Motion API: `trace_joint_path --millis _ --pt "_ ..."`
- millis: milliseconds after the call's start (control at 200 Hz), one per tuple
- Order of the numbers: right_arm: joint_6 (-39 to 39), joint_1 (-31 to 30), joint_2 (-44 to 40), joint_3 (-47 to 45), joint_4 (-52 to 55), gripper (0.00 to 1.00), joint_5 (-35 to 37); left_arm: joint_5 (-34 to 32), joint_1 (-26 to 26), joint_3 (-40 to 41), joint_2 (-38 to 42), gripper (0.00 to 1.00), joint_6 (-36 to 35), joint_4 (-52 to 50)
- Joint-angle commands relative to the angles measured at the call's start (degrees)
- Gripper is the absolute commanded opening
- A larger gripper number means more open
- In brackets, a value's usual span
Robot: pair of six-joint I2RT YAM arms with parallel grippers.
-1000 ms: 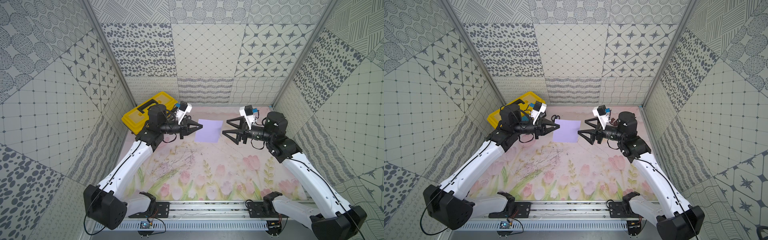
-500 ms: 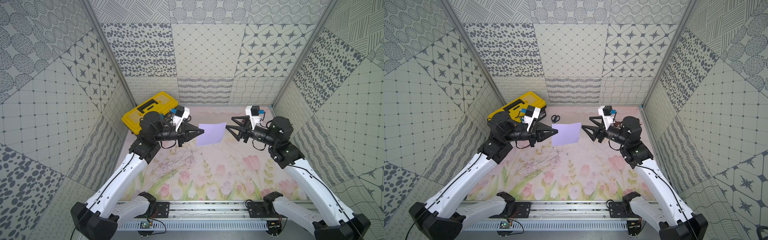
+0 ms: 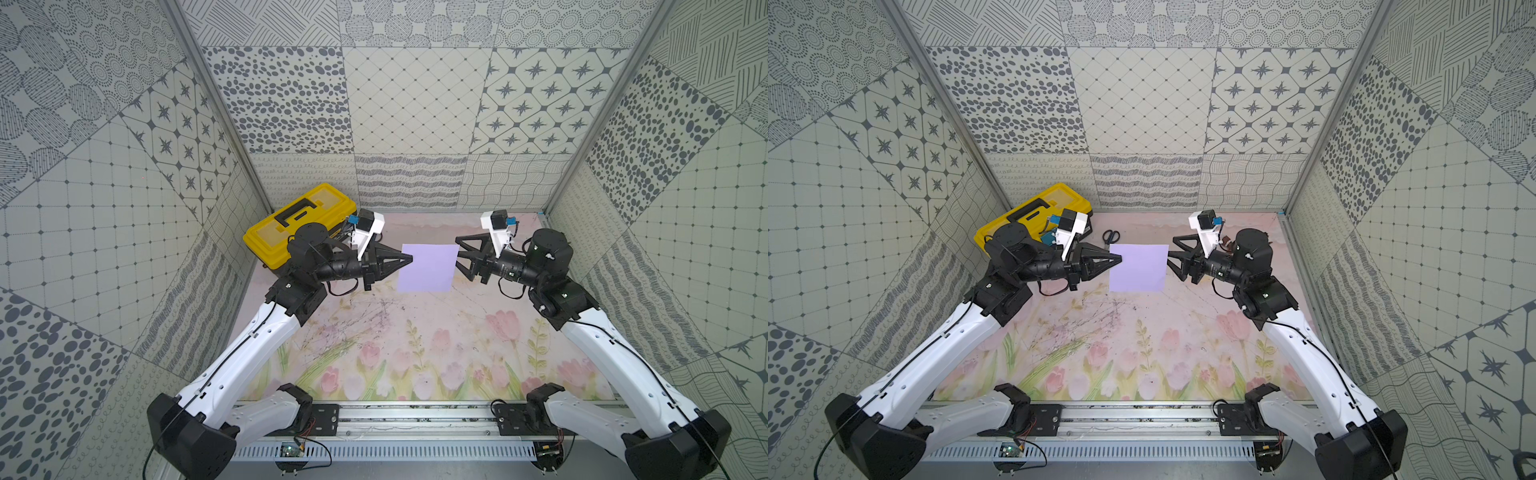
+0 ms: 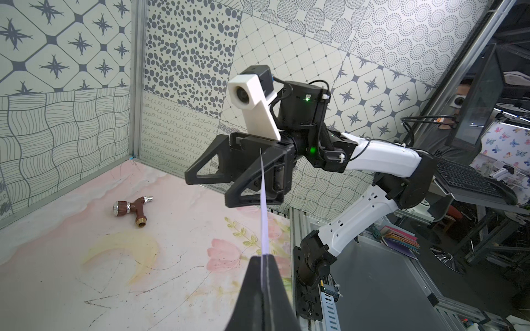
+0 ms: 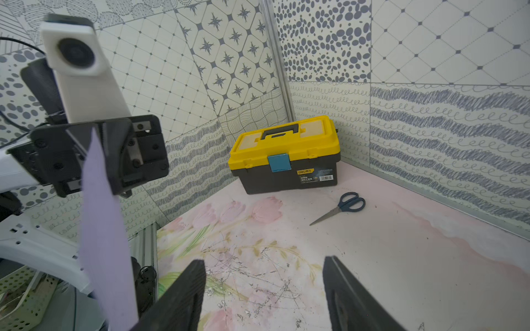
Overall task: Fold the square paper along the opposite sides
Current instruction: Fold the paper.
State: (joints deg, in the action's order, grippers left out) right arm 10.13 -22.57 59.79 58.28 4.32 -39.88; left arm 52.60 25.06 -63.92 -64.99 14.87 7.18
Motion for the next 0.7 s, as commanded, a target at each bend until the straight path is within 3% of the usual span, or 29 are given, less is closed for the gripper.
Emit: trace_joint_path --millis 0,210,695 --pt "0.18 -1.00 -2.06 0.79 -2.06 0.70 -4.00 -4.95 0.23 -0.69 -0.56 0.00 -1.29 2.78" --pt "-0.79 -2.85 -2.22 0.77 -0.63 0.69 -3.82 -9.19 0.25 -0.61 -0.85 0.00 -1.53 3.19" --pt "-1.17 -4.41 -2.01 0.91 -0.27 0.69 -3.39 -10.59 0.34 -0.81 -0.94 0.00 -2.91 1.61"
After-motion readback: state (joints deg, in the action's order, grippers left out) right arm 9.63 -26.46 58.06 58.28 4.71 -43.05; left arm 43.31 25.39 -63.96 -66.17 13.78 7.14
